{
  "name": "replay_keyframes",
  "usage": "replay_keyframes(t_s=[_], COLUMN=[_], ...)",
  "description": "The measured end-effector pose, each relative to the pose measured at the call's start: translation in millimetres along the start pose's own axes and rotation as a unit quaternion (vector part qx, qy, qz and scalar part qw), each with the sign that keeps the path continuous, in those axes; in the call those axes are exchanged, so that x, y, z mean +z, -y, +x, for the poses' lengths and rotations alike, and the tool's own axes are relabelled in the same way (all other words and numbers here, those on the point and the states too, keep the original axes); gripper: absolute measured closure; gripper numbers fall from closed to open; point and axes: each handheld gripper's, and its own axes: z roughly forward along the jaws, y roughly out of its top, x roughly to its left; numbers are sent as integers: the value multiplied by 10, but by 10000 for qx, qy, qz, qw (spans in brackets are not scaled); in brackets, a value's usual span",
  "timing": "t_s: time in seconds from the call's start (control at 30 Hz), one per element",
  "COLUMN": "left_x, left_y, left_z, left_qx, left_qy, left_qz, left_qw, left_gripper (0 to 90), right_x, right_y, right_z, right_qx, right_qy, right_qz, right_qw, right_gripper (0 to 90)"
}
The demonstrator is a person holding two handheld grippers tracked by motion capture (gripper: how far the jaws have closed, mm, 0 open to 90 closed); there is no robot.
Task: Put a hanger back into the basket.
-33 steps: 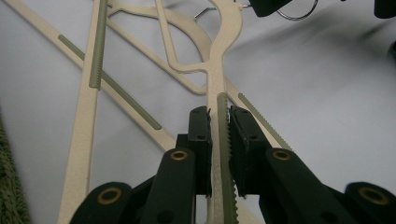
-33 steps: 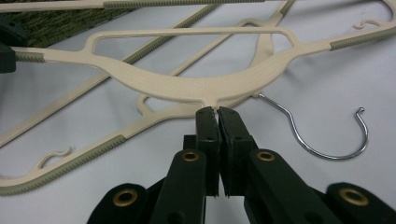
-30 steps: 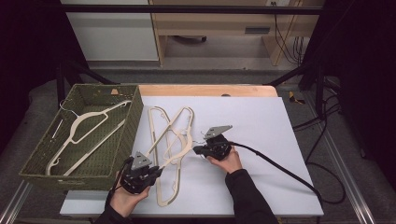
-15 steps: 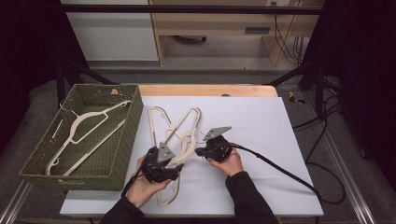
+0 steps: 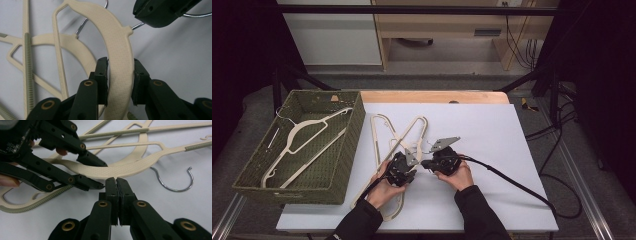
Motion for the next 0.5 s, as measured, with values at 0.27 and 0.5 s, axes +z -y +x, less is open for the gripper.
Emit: replay_keyframes(t_s=[0.27, 0.5], left_x=[-106, -295], left_y=[-31, -1], left_z=[-15, 62], left_qx=[-13, -112], left_qy=[45, 58], left_qz=[-185, -367], left_qw=[9998, 9992], left_gripper=[744, 755], right_x=[-173, -758], right_y=[-38, -129], right_z=[49, 67], right_qx=[-183, -152], right_qy=[-27, 1], right_qz=[-294, -1345], right_qw=[9994, 9908], right_gripper=[800, 667])
